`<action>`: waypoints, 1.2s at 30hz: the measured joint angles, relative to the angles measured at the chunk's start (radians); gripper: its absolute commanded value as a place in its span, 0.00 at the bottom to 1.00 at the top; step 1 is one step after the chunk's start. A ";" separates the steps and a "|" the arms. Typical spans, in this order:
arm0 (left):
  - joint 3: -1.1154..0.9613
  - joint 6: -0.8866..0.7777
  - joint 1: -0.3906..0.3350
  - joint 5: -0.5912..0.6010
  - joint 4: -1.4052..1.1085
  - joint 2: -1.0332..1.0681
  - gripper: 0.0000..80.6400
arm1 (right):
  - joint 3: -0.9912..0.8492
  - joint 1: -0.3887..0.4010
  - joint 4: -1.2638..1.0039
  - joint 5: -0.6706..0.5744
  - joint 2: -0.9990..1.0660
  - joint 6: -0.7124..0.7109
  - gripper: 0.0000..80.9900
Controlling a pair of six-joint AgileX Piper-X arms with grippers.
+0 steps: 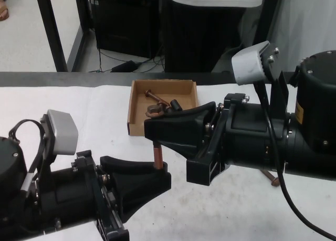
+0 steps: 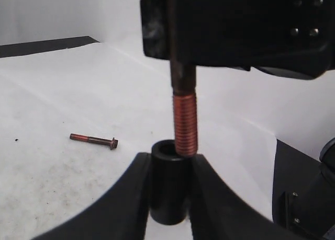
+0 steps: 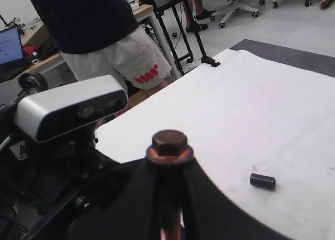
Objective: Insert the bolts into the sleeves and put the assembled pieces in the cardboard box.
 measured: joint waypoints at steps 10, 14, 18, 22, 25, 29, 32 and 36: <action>0.007 -0.012 -0.001 0.002 -0.049 0.007 0.01 | -0.003 0.000 0.004 0.000 -0.003 0.000 0.00; 0.007 -0.014 -0.001 0.018 -0.065 0.007 0.01 | -0.004 0.000 0.004 0.000 -0.007 0.000 0.00; 0.007 -0.007 -0.001 0.026 -0.067 0.007 0.01 | -0.005 0.000 0.004 0.000 -0.007 0.000 0.00; 0.007 0.016 -0.001 0.035 -0.083 0.007 0.01 | -0.005 -0.002 0.019 -0.003 -0.007 -0.007 0.00; 0.007 0.021 -0.001 0.033 -0.085 0.007 0.01 | -0.005 -0.002 0.020 -0.002 -0.007 -0.007 0.00; 0.007 0.006 -0.001 0.011 -0.089 0.007 0.01 | -0.005 -0.002 0.020 0.000 -0.007 -0.007 0.00; 0.007 0.002 -0.003 0.005 -0.089 0.007 0.01 | -0.005 -0.002 0.023 0.000 -0.007 -0.010 0.00; 0.007 -0.001 -0.003 -0.006 -0.090 0.007 0.01 | -0.005 -0.002 0.038 -0.003 -0.007 -0.015 0.00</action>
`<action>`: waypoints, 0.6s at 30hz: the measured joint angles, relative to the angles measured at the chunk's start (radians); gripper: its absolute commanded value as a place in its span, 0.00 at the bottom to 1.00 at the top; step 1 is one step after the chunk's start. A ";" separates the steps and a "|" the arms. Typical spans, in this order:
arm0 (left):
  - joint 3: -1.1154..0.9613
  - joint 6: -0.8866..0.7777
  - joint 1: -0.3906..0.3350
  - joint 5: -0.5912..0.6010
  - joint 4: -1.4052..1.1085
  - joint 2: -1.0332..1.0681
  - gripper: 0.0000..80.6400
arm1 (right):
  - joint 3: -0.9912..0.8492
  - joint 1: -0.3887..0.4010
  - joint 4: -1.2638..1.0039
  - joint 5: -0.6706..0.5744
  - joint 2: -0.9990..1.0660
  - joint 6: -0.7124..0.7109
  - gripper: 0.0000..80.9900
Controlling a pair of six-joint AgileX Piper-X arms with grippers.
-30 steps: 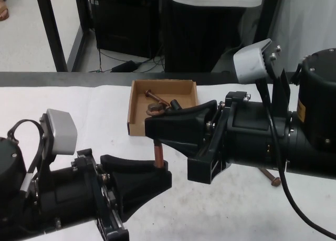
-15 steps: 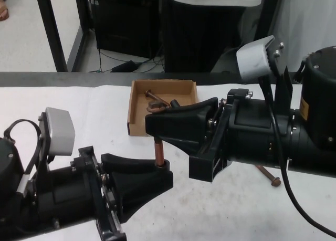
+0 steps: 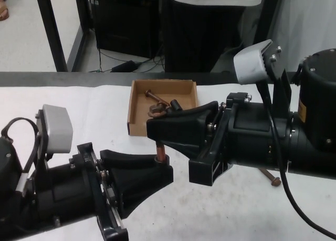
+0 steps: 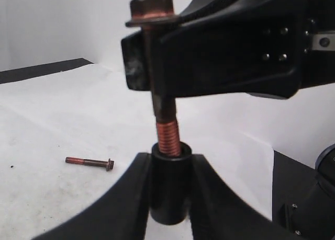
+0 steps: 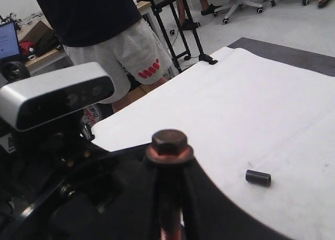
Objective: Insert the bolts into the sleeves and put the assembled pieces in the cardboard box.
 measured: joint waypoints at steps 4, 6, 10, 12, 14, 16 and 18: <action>0.001 -0.046 0.000 -0.042 -0.042 0.000 0.01 | 0.000 -0.005 0.005 -0.012 0.000 -0.008 0.00; 0.001 -0.069 -0.002 -0.059 -0.061 0.000 0.01 | 0.000 -0.005 0.015 -0.015 0.000 -0.011 0.00; 0.001 -0.183 -0.006 -0.091 -0.088 0.000 0.01 | 0.000 -0.008 0.019 -0.016 0.000 0.001 0.00; 0.001 -0.230 -0.009 -0.092 -0.089 0.000 0.01 | 0.000 -0.008 0.019 -0.016 0.000 0.014 0.00; 0.001 -0.253 -0.009 -0.092 -0.089 0.000 0.01 | 0.000 -0.008 0.019 -0.016 -0.005 0.023 0.00; 0.001 -0.288 -0.009 -0.092 -0.093 0.000 0.01 | 0.000 -0.008 0.019 -0.024 -0.012 0.023 0.00; 0.001 -0.316 -0.010 -0.085 -0.103 0.000 0.01 | 0.000 -0.008 0.019 -0.028 -0.017 0.023 0.02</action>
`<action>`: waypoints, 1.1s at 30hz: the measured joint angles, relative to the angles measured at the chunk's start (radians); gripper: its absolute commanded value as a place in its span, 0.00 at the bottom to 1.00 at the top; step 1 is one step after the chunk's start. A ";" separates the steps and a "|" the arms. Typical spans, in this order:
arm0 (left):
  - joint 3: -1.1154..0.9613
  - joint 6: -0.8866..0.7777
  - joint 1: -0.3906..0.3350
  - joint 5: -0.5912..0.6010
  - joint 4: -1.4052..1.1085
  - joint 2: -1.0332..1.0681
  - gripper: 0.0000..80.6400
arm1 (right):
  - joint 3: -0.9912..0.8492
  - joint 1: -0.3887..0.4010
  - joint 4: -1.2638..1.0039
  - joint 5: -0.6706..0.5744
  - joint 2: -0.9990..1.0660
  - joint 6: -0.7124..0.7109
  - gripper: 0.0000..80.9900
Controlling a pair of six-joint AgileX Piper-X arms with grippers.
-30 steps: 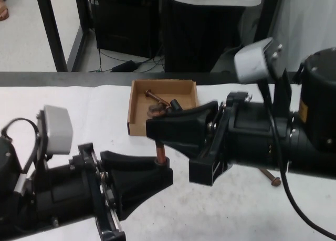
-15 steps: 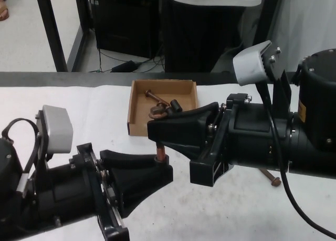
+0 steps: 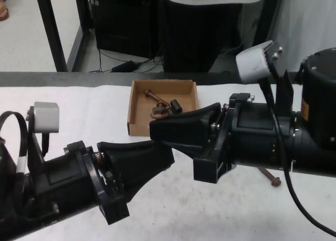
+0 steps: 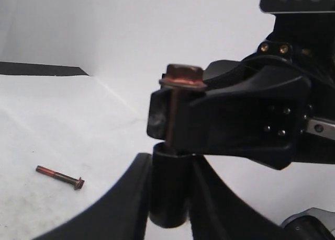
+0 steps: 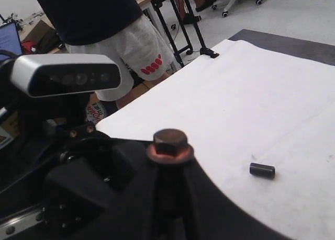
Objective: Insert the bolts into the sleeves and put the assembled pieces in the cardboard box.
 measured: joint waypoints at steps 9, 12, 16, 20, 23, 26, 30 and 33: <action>-0.046 -0.083 0.013 -0.111 0.059 0.002 0.01 | 0.001 0.007 0.127 -0.082 -0.055 0.044 0.64; -0.087 -0.072 0.012 -0.127 0.121 0.002 0.01 | 0.004 0.007 0.184 -0.096 -0.057 0.094 0.67; -0.111 -0.062 0.012 -0.132 0.176 0.002 0.01 | 0.004 0.007 0.242 -0.128 -0.077 0.118 0.57; -0.157 -0.059 0.036 -0.132 0.273 0.026 0.01 | 0.005 0.007 0.293 -0.141 -0.104 0.123 0.31; -0.210 -0.059 0.069 -0.132 0.379 0.064 0.01 | 0.005 0.007 0.341 -0.146 -0.125 0.123 0.00; -0.275 -0.057 0.103 -0.132 0.470 0.119 0.01 | 0.005 0.007 0.415 -0.148 -0.147 0.095 0.00; -0.370 -0.034 0.128 -0.132 0.573 0.205 0.01 | 0.005 0.007 0.515 -0.144 -0.158 0.066 0.00; -0.443 0.000 0.129 -0.132 0.651 0.273 0.01 | 0.005 0.007 0.584 -0.117 -0.158 0.063 0.00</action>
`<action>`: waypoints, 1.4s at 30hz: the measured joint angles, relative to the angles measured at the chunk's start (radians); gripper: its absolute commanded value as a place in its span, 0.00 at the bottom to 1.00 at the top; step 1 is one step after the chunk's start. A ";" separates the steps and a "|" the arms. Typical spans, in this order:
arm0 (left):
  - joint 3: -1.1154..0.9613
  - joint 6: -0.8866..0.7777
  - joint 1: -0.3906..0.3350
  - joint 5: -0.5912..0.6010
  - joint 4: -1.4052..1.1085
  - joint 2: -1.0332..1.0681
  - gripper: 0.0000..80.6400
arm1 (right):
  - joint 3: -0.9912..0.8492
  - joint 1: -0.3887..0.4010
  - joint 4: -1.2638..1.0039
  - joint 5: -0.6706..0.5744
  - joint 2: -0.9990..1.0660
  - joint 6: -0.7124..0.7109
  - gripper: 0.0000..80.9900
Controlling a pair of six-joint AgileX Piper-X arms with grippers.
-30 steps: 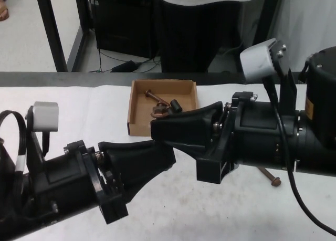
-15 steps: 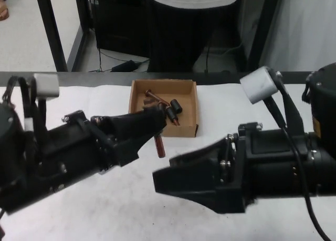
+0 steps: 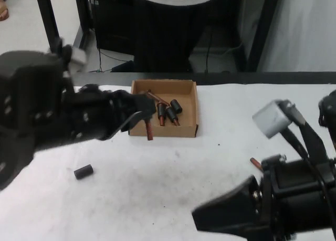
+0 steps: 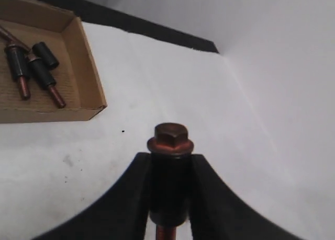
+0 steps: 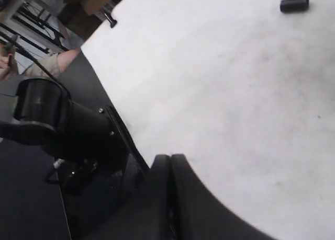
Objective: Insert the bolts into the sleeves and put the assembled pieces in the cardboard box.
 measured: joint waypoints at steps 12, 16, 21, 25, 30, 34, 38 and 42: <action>-0.437 0.180 0.005 -0.064 0.377 0.349 0.01 | 0.000 -0.004 0.206 0.120 -0.001 -0.076 0.00; -0.535 0.213 0.017 -0.086 0.461 0.419 0.01 | 0.000 -0.054 0.291 0.146 -0.001 -0.087 0.00; -0.644 0.240 0.041 -0.108 0.543 0.498 0.01 | 0.000 -0.134 0.317 0.150 -0.002 -0.100 0.00; -0.776 0.281 0.067 -0.138 0.628 0.596 0.01 | 0.000 -0.216 0.321 0.150 -0.002 -0.129 0.00; -0.863 0.308 0.074 -0.154 0.683 0.663 0.01 | 0.000 -0.274 0.346 0.150 0.006 -0.161 0.00; -0.925 0.317 0.074 -0.157 0.714 0.715 0.01 | -0.017 -0.322 0.372 0.140 0.056 -0.192 0.00; -0.994 0.317 0.074 -0.166 0.740 0.779 0.01 | -0.061 -0.363 0.410 0.133 0.130 -0.245 0.00; -1.055 0.323 0.074 -0.171 0.771 0.833 0.01 | -0.120 -0.407 0.438 0.128 0.211 -0.304 0.00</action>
